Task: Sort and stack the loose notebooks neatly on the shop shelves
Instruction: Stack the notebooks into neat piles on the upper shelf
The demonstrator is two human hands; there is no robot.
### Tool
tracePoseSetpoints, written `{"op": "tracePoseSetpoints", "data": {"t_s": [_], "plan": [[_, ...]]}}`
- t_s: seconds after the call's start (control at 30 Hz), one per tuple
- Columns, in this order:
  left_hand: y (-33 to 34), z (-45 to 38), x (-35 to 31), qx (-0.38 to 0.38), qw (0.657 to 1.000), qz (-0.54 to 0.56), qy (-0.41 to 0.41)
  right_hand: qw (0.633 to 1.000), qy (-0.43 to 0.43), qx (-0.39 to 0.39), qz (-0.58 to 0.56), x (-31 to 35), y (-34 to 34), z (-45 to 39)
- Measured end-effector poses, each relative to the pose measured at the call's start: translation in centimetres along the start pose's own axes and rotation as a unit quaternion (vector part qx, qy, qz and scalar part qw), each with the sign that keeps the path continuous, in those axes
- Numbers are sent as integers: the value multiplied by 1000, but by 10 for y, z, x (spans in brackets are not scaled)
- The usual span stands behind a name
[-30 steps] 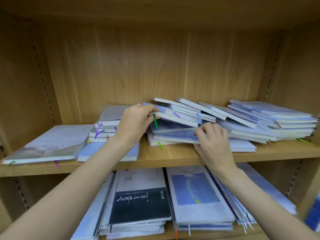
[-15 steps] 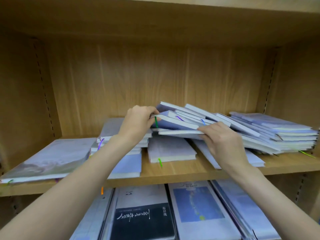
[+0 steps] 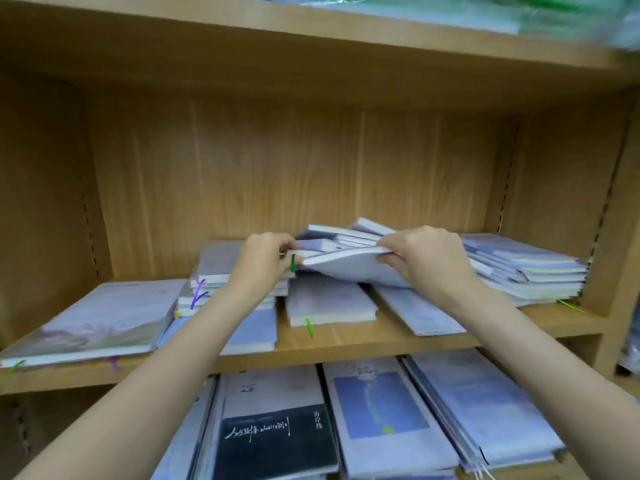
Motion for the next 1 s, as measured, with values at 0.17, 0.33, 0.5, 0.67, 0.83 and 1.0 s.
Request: {"op": "tracePoseSetpoints", "data": {"t_s": [0.17, 0.33, 0.5, 0.67, 0.83, 1.0], "plan": [[-4, 16, 10, 45, 998, 34, 1, 980, -1, -133, -150, 0, -67, 3], [-68, 55, 20, -94, 980, 167, -45, 941, -49, -239, -234, 56, -142, -39], [-139, 112, 57, -136, 987, 63, -61, 880, -70, -347, -315, 136, -161, -47], [-159, 206, 132, -128, 972, -70, -185, 920, -161, -240, -264, 269, -71, -34], [-173, 254, 181, -190, 948, 8, -255, 960, -254, 94, -65, 343, 52, 8], [-174, 242, 189, -163, 950, 50, -262, 964, -231, 109, -76, 334, 59, 7]]}}
Point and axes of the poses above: each hand's wrist, its own z-axis away from the middle knuckle, its own y-axis out of the palm, x = y × z, the point moved 9 cm from there along -z, towards the middle knuckle, and after that the axes turned 8 degrees about y, right-handed, at the moved point
